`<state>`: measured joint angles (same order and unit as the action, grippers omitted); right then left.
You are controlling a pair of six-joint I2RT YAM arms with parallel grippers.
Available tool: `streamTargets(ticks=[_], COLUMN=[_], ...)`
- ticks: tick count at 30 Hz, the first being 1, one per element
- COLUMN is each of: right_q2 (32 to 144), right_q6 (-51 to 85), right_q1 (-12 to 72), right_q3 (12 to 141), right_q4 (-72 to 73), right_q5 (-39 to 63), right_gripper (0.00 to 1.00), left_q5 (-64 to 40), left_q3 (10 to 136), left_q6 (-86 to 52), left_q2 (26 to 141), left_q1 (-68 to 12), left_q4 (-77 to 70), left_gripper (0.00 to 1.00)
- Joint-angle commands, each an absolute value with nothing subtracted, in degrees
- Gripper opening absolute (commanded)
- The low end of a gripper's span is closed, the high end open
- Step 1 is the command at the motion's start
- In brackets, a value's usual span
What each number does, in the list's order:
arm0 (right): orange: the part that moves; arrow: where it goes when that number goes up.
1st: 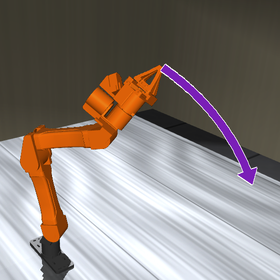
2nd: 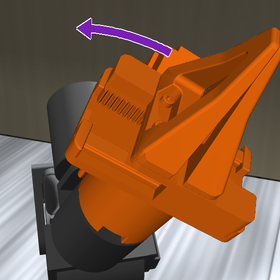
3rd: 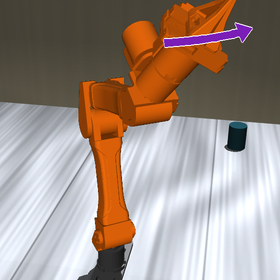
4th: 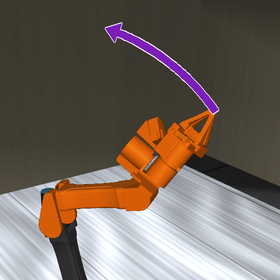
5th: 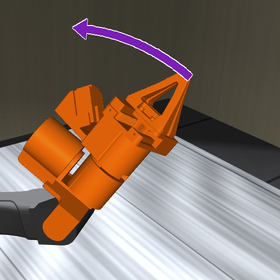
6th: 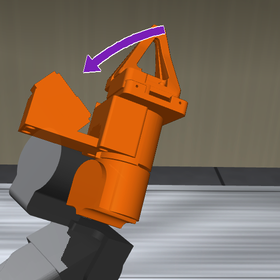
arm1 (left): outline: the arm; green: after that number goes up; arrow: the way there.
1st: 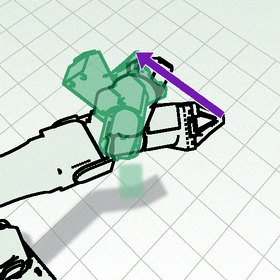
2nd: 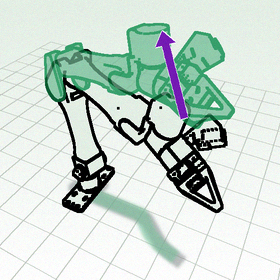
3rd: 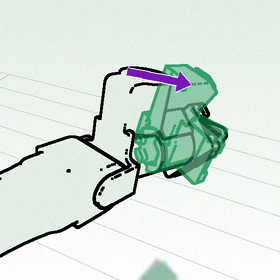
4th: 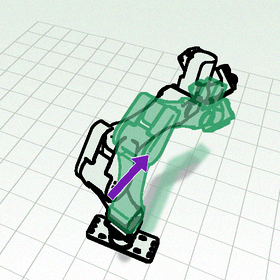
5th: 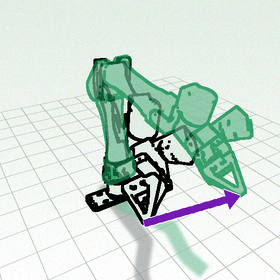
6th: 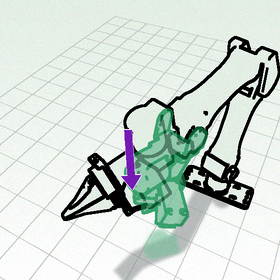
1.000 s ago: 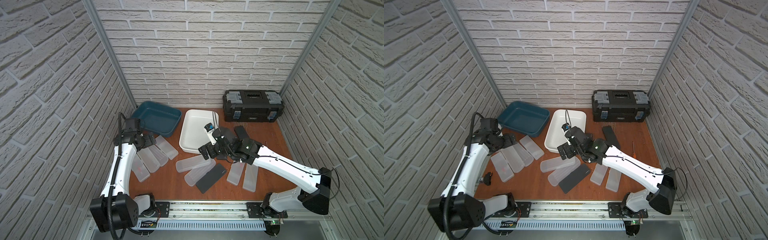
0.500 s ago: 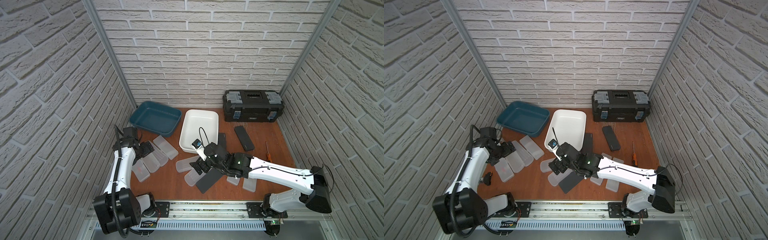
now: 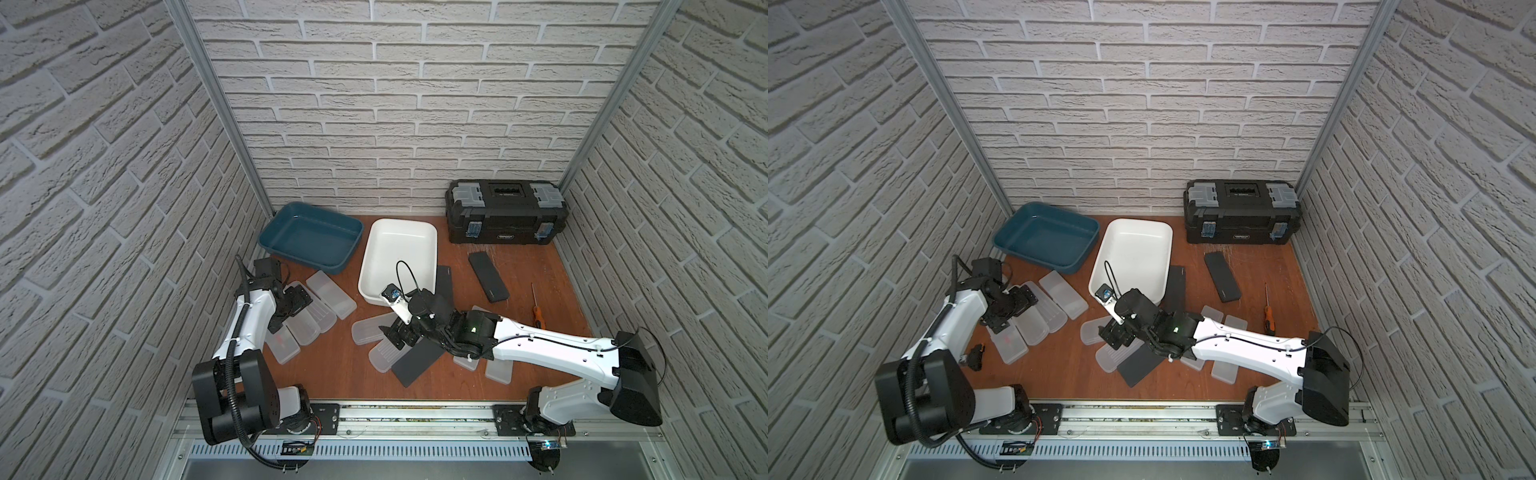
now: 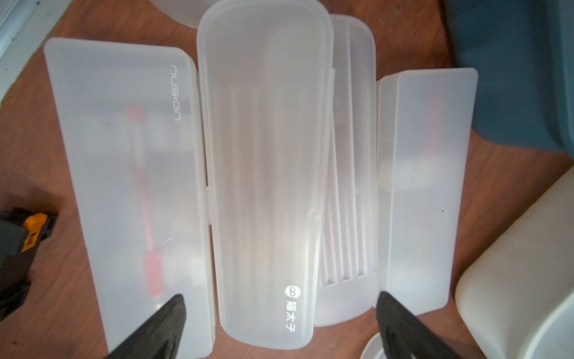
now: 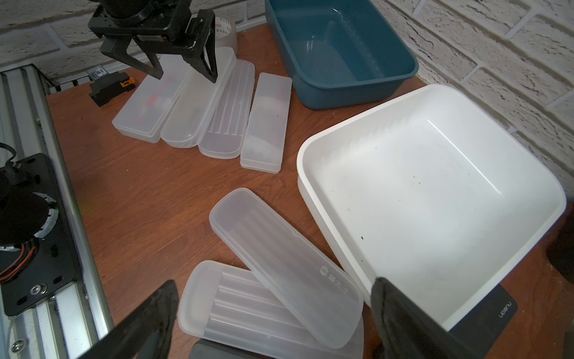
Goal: Place the pencil cases by color into the storage box
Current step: Pick up the pencil case from the center of the board.
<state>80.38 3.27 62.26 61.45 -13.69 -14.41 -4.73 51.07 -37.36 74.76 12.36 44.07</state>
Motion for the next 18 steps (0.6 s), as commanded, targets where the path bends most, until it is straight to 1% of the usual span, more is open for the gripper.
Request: streamTargets(ticks=[1, 9, 18], right_q2=[81.1, 79.8, 78.5], right_q6=[2.1, 2.8, 5.3], right_q1=[62.3, 61.7, 59.6], right_q3=[62.3, 60.7, 59.3], right_q4=[-10.1, -8.3, -9.3], right_q5=[-16.6, -17.9, -15.8], right_gripper=[0.97, 0.96, 0.96], left_q5=[-4.2, -2.3, -0.9], left_q3=[50.7, 49.5, 49.6], left_q6=[-37.5, -37.6, -38.5], left_q2=[75.0, 76.4, 79.9], left_q1=[11.7, 10.3, 8.6], left_q4=[42.6, 41.7, 41.4], left_gripper=[0.95, 0.92, 0.91])
